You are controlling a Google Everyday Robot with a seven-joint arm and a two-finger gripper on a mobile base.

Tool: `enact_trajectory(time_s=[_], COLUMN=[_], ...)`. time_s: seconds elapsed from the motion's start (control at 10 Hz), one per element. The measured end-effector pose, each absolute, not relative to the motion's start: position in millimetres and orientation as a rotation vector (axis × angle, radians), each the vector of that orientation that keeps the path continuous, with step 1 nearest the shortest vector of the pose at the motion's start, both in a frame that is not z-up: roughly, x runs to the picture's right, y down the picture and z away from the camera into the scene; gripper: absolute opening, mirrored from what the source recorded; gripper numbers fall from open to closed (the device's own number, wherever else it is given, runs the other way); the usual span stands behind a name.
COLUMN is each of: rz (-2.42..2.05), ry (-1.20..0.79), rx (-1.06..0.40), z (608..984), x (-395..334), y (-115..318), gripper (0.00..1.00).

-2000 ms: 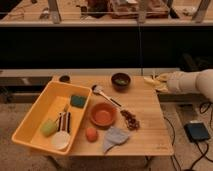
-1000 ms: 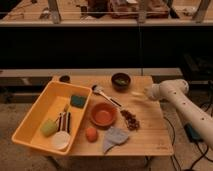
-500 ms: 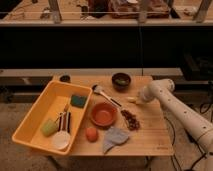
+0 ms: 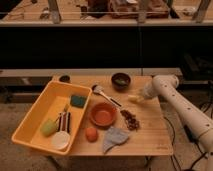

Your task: Place banana in table surface

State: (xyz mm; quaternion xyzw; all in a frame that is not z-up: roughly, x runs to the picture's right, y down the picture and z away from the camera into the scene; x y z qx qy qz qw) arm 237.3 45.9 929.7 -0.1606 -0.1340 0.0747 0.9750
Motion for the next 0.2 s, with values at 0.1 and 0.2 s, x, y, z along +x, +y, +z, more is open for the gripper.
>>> enact_trajectory(time_s=[0.1, 0.2], rz=[0.152, 0.155], ry=[-0.276, -0.277], rx=[-0.327, -0.325], z=[929.9, 929.2], x=[235.0, 235.2], y=[46.5, 45.4], gripper=[0.8, 0.8])
